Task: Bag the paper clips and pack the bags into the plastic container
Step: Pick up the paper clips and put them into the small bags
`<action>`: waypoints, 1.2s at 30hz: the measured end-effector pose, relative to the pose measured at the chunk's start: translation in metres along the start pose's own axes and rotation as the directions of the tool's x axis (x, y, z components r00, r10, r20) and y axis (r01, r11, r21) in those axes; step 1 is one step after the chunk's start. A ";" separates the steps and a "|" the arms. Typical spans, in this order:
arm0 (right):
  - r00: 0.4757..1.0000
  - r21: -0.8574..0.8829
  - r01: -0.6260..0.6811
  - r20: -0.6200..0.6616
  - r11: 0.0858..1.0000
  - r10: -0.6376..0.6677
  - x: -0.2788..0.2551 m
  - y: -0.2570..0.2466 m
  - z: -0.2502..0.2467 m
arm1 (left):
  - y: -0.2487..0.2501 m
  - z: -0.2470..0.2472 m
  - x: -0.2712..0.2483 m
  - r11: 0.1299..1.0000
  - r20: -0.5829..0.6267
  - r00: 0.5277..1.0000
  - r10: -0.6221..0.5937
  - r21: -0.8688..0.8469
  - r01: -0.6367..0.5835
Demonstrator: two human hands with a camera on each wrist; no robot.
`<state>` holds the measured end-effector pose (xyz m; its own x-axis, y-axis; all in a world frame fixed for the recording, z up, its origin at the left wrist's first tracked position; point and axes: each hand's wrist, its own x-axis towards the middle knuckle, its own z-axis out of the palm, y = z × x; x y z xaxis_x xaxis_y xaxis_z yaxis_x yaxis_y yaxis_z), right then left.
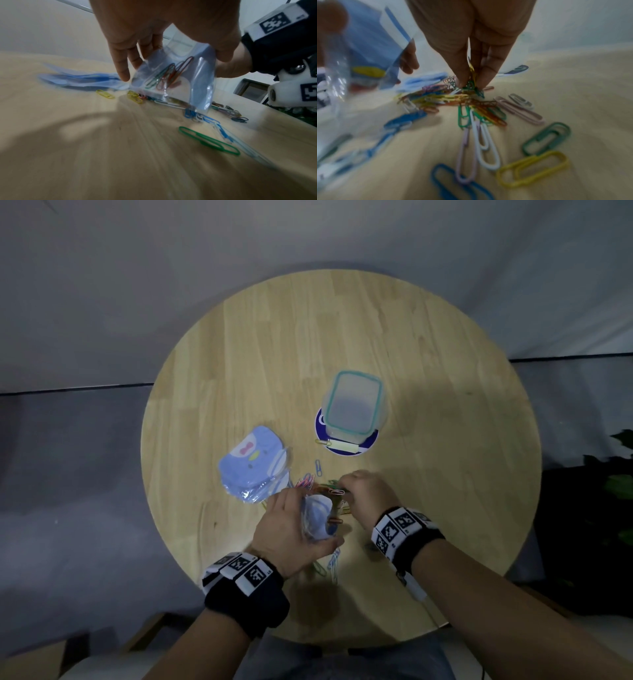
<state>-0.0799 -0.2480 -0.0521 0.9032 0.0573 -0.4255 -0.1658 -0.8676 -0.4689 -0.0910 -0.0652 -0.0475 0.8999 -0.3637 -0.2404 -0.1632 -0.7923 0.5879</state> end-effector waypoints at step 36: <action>0.984 0.421 -0.155 0.143 0.894 0.104 -0.042 -0.051 -0.074 | 0.042 0.015 0.020 0.984 -0.143 0.982 0.124 -0.112 -0.140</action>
<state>-0.0796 -0.2428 0.0472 0.8154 0.0369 -0.5778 -0.4551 -0.5760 -0.6791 -0.0854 -0.1132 -0.0390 0.9213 -0.3852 -0.0527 -0.2415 -0.6733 0.6988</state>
